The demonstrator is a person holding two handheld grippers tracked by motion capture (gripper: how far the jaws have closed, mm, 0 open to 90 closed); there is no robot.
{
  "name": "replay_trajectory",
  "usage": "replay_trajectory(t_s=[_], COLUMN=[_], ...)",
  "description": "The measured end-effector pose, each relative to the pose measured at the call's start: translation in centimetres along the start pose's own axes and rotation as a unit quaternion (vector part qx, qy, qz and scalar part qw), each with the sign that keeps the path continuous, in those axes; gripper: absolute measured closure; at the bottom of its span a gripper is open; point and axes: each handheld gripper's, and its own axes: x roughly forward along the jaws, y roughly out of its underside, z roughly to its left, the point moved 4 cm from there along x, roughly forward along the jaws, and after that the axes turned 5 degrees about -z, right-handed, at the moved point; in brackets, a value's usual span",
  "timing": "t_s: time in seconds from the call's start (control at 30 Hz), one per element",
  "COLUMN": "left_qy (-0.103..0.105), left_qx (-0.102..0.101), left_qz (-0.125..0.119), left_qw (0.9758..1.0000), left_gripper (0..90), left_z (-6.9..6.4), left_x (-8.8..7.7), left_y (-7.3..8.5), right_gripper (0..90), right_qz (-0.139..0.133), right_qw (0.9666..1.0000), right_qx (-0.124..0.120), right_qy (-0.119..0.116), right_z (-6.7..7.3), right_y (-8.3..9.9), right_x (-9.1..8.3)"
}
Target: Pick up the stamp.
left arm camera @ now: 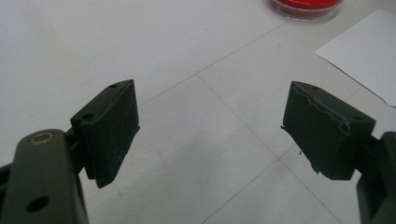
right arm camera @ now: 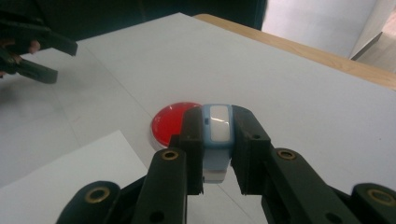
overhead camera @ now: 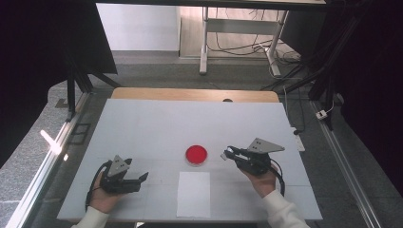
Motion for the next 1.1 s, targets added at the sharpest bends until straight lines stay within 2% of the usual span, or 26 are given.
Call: replay_trajectory(t_s=[0.27,0.5,0.93,1.1], left_qy=[0.000,0.005,0.007,0.004], left_qx=[-0.002,0.000,0.001,0.002], left_qz=[-0.006,-0.009,-0.006,-0.004], left_qw=[1.0000,1.0000,1.0000,1.0000], left_gripper=[18.7,18.7,18.6,18.6], left_z=[-0.1,-0.3,-0.5,-0.5], left_x=[0.4,1.0,1.0,0.9], left_y=[-0.3,-0.7,-0.8,-0.7], right_gripper=[75.4,75.5,75.5,75.5], right_qz=[-0.012,-0.016,-0.016,-0.017], right_qw=[0.9997,0.9995,0.9990,0.9987], right_qx=[0.012,0.019,0.019,0.013], right_qy=[-0.017,-0.020,-0.037,-0.047], right_z=[-0.2,-0.2,0.9,2.0], right_y=[-0.7,-0.9,-1.3,-1.7], right_x=[0.6,1.0,1.8,2.5])
